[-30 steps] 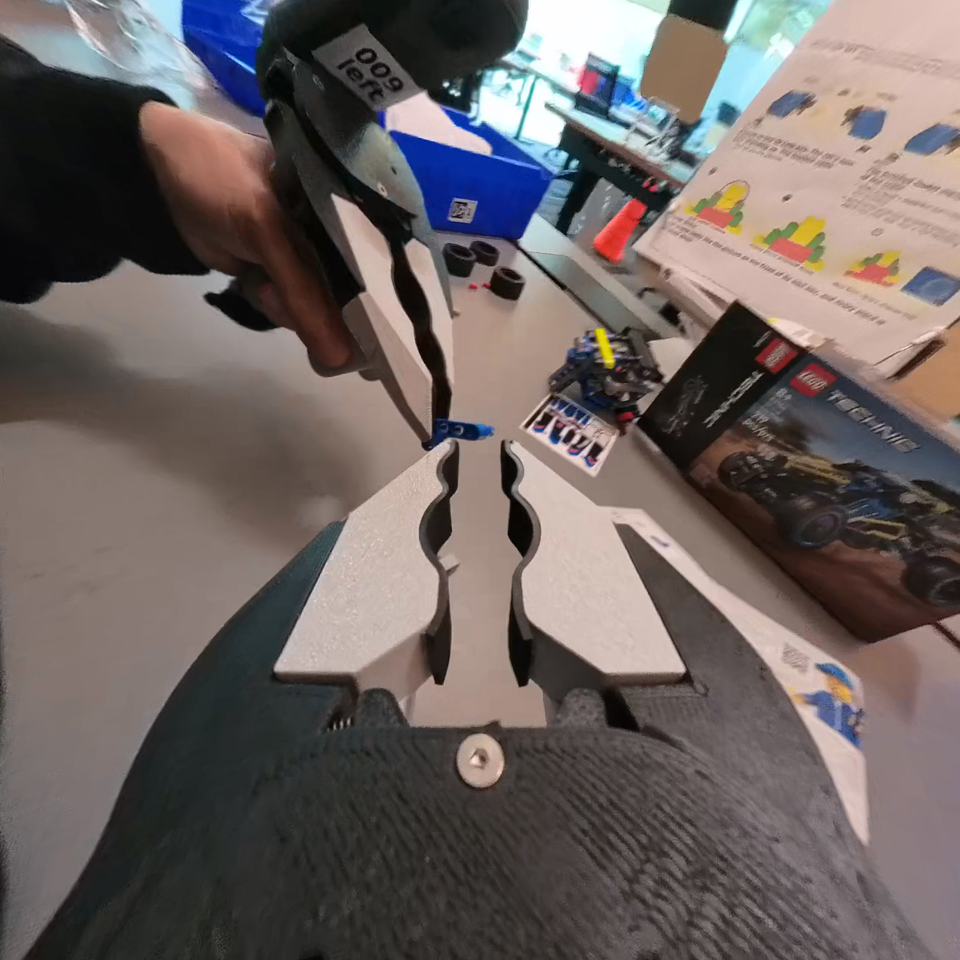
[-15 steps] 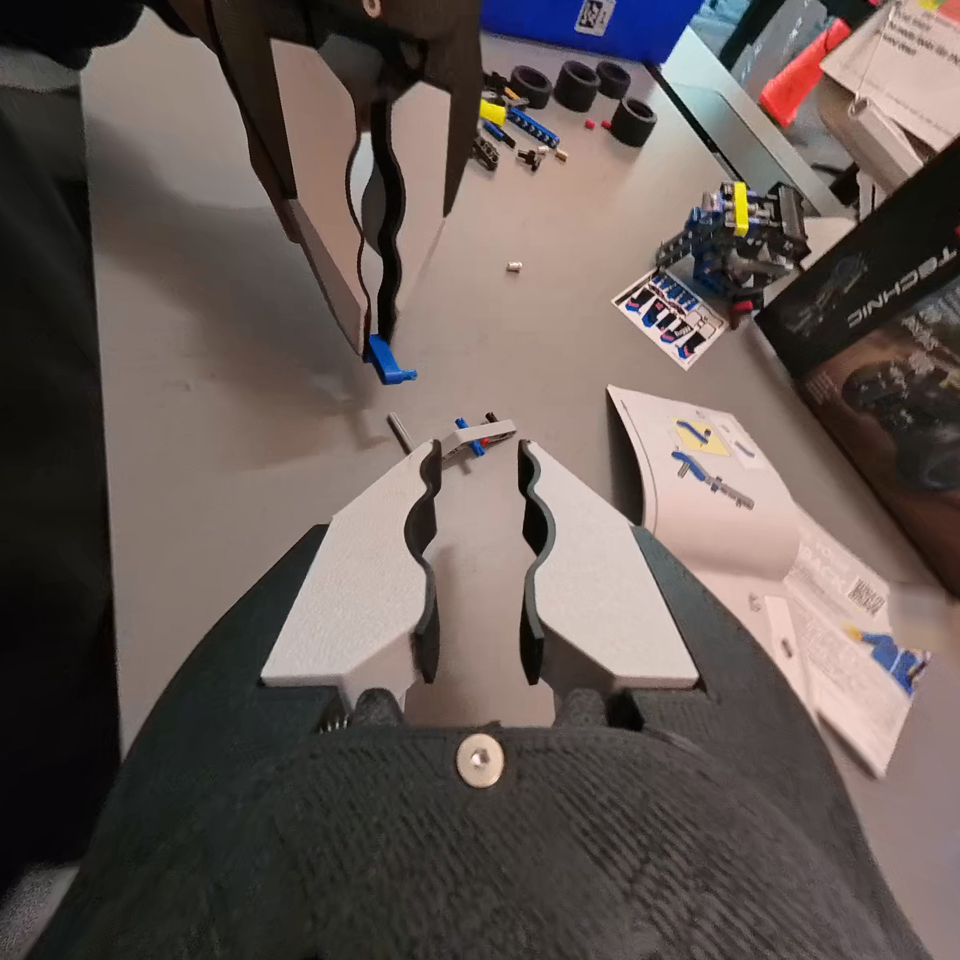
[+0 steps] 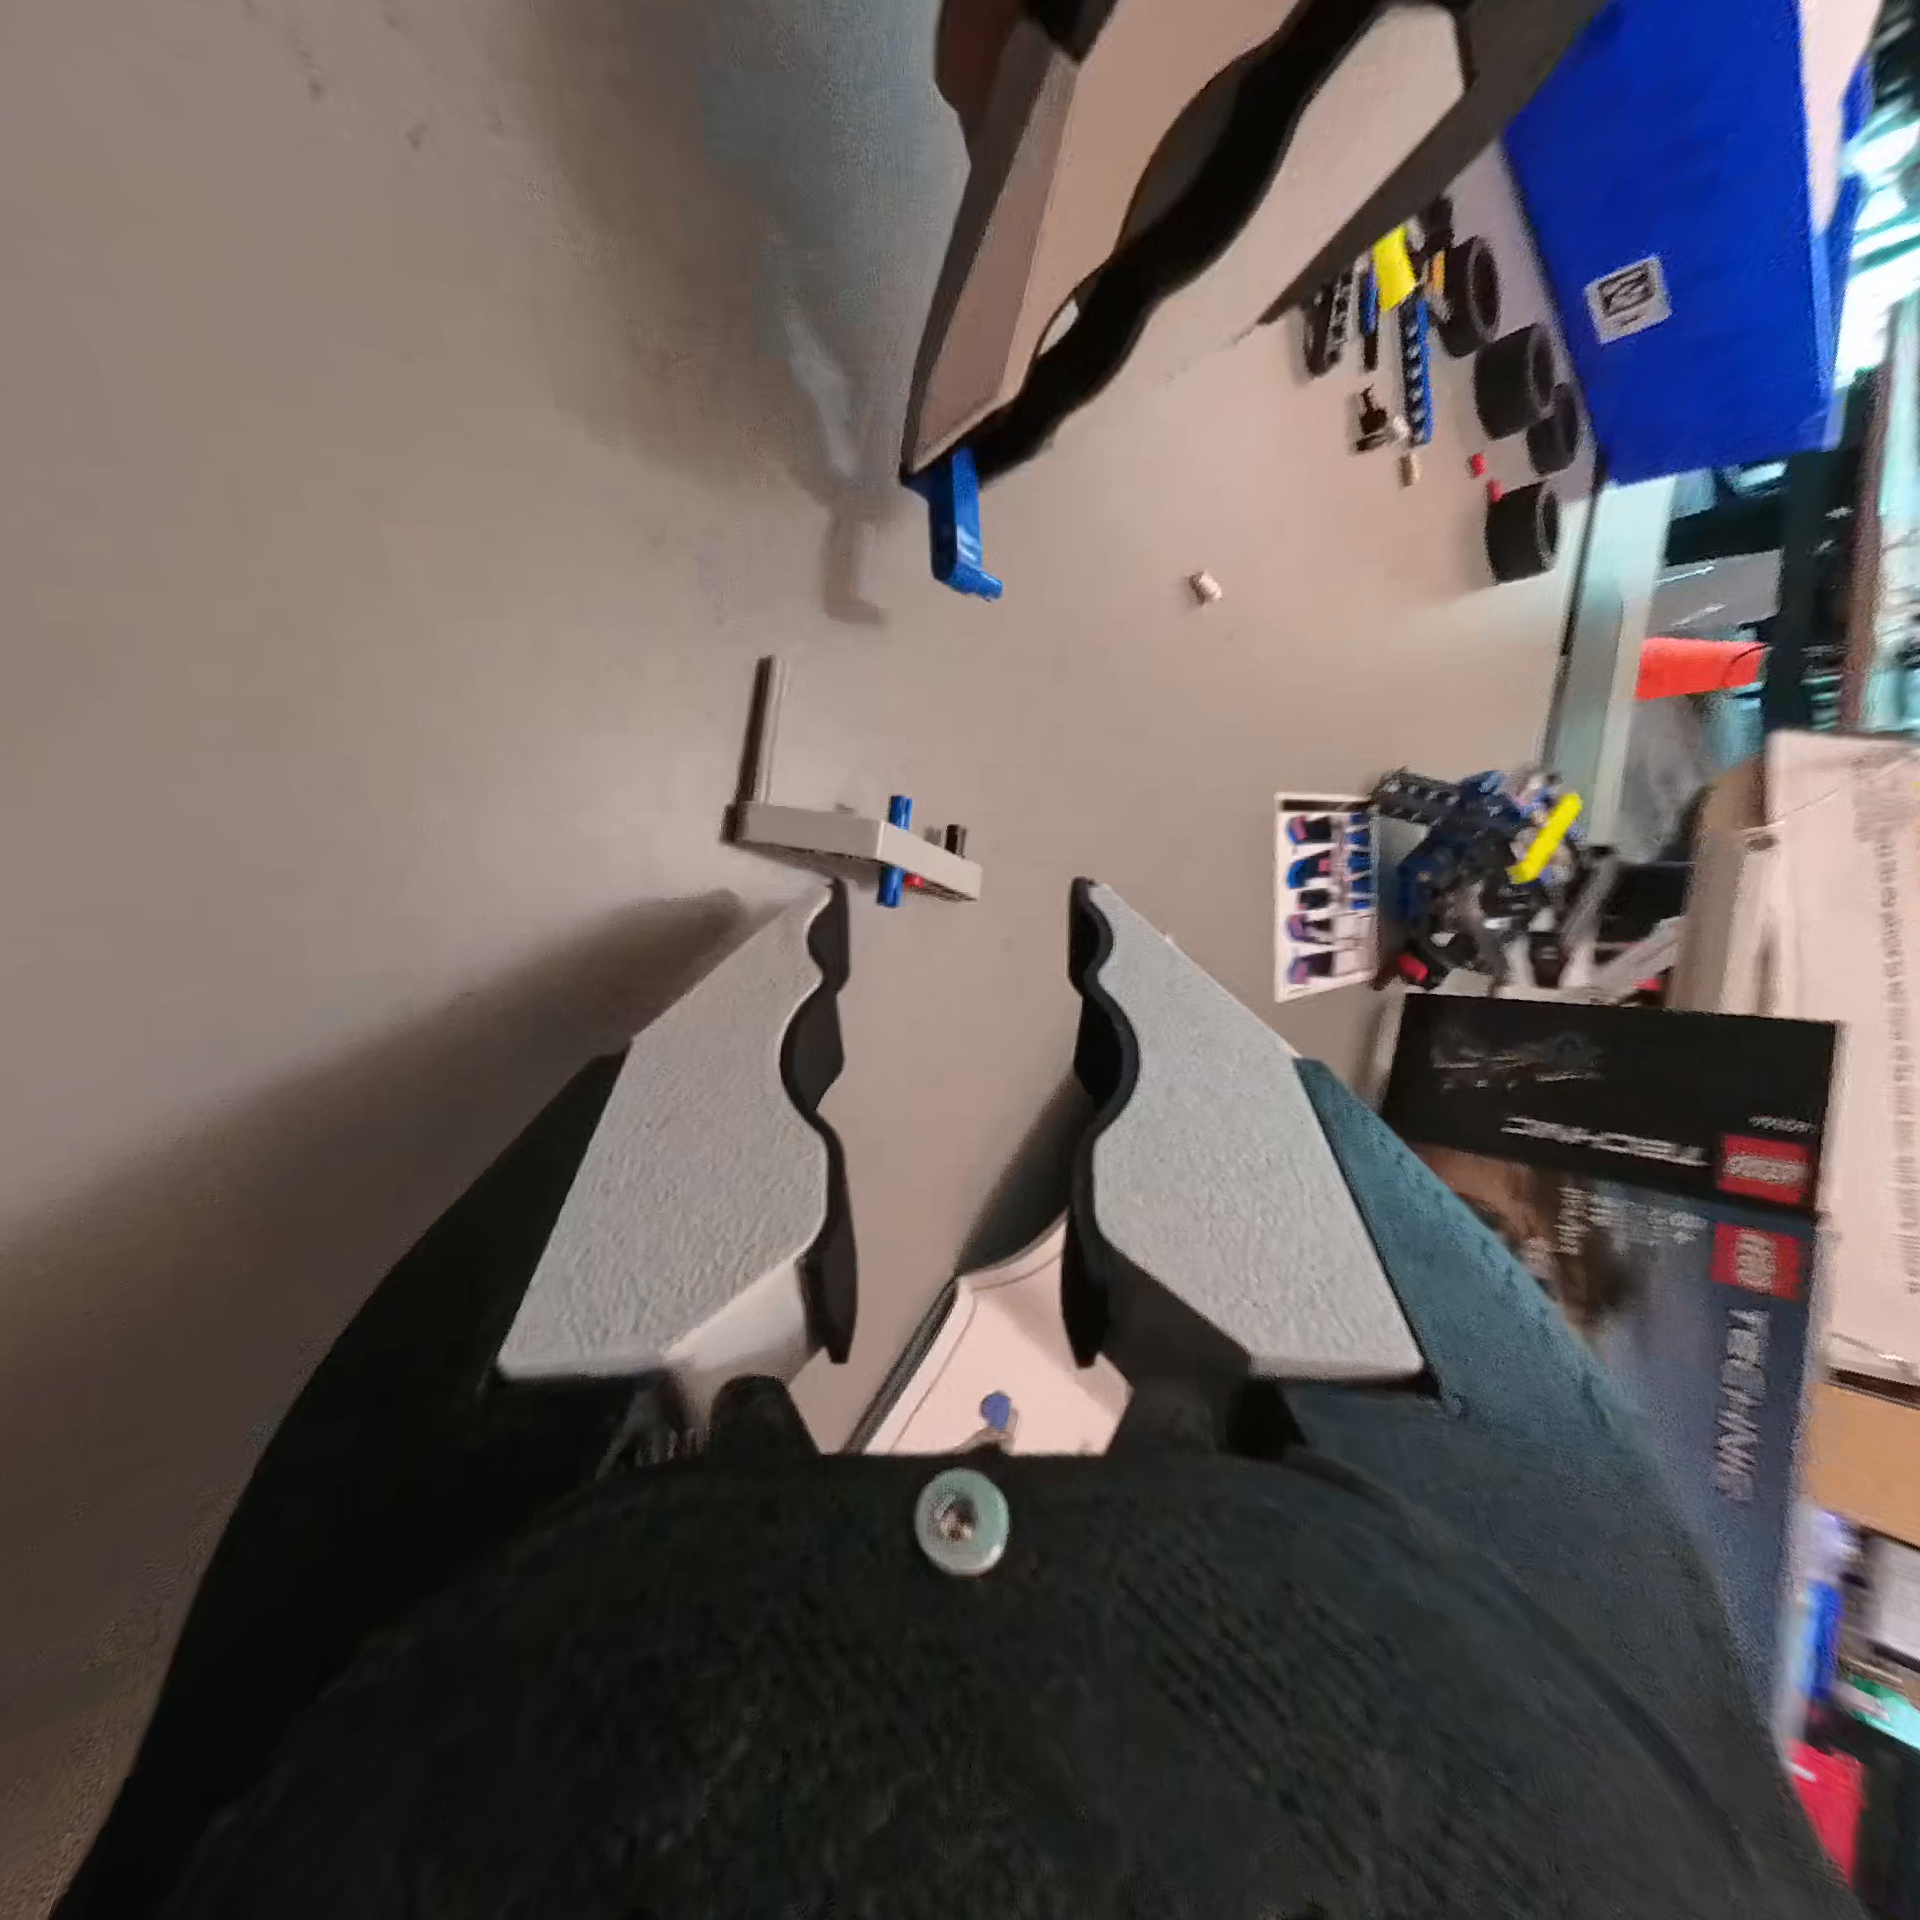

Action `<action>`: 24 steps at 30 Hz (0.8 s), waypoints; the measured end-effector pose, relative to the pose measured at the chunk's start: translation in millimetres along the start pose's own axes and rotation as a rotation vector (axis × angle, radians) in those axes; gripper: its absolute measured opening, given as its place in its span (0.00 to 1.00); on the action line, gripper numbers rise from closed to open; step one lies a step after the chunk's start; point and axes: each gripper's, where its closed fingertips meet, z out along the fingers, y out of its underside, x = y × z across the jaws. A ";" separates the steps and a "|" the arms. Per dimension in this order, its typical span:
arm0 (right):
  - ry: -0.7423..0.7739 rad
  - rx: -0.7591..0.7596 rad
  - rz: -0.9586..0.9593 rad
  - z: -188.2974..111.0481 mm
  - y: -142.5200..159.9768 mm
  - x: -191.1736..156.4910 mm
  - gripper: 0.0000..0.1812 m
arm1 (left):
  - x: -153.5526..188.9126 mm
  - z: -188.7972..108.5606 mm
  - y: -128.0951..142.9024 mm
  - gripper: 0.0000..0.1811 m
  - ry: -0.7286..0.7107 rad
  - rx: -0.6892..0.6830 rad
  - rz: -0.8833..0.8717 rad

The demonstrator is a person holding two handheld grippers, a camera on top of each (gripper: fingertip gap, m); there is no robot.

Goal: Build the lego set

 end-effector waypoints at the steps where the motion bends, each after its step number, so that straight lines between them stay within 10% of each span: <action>1: 0.041 -0.013 -0.037 1.2 -1.5 3.0 0.21 | -4.5 -1.0 5.6 0.02 -0.043 -0.032 0.039; 8: 0.091 -0.165 -0.090 6.3 18.7 -3.0 0.20 | -5.9 -1.9 5.0 0.13 -0.109 -0.031 0.089; 12: 0.181 -0.288 0.117 -8.8 46.3 -0.4 0.21 | 27.9 -5.1 -50.1 0.08 -0.027 0.286 -0.010; 24: 0.394 -0.218 0.787 -45.7 61.7 -4.1 0.18 | 23.2 41.4 -53.2 0.15 -0.142 0.233 -0.203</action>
